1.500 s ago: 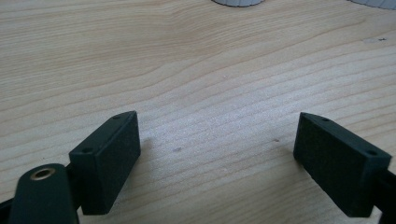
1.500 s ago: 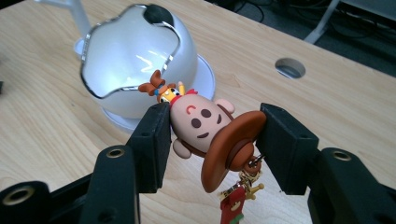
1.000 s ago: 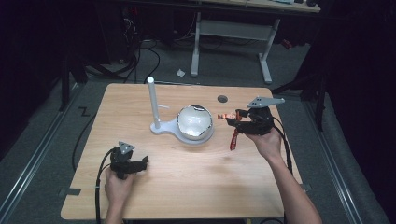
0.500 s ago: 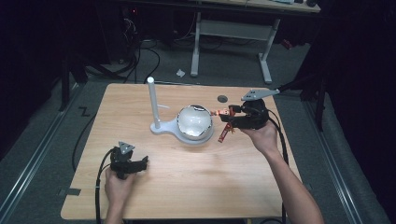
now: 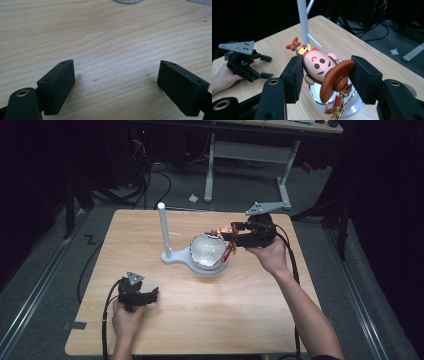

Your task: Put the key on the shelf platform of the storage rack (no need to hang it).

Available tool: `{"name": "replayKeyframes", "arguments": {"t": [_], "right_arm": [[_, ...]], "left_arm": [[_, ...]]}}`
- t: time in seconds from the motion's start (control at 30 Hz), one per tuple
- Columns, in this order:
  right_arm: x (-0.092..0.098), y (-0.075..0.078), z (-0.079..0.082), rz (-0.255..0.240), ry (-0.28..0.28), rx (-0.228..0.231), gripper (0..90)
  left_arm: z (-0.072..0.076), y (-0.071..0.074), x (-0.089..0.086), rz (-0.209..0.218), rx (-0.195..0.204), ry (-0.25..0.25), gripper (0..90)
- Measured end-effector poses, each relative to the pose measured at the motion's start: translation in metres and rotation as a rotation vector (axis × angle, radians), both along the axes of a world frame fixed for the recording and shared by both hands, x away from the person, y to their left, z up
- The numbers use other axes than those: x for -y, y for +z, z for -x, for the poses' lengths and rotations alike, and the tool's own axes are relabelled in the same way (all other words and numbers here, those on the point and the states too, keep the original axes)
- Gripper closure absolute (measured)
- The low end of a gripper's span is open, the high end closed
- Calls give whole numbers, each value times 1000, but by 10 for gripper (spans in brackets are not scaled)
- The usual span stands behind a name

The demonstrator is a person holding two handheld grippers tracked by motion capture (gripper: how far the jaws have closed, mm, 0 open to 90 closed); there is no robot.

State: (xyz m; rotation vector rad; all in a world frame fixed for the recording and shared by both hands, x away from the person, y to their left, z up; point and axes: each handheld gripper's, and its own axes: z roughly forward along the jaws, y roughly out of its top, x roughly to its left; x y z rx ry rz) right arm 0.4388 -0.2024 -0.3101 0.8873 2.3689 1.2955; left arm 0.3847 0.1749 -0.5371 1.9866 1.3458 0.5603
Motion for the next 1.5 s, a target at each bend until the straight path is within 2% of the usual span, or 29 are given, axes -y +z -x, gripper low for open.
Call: {"name": "replayKeyframes", "arguments": {"t": [0.23,0.43,0.57,0.6,0.83,1.03,1.27,1.37,1.5], "right_arm": [[-18,6,-12,8,21,-4,461],[-33,0,-21,20,29,-14,460],[-42,-9,-27,33,29,-21,459],[-47,-15,-30,53,29,-25,458],[-55,-36,-38,77,17,-56,456],[-56,-53,-40,88,9,-80,456],[-49,-65,-42,83,-10,-94,455],[-46,-73,-44,76,-27,-116,455],[-45,-81,-46,80,-35,-117,454]], "left_arm": [[0,0,0,1,0,0,151],[0,0,0,0,-2,-2,151],[0,0,0,0,-2,-1,151],[0,0,0,0,-2,-1,151],[0,0,0,1,1,-1,151],[0,0,0,0,0,0,151],[0,0,0,0,0,0,151],[0,0,0,0,-1,-1,151],[0,0,0,0,1,-1,151]]}}
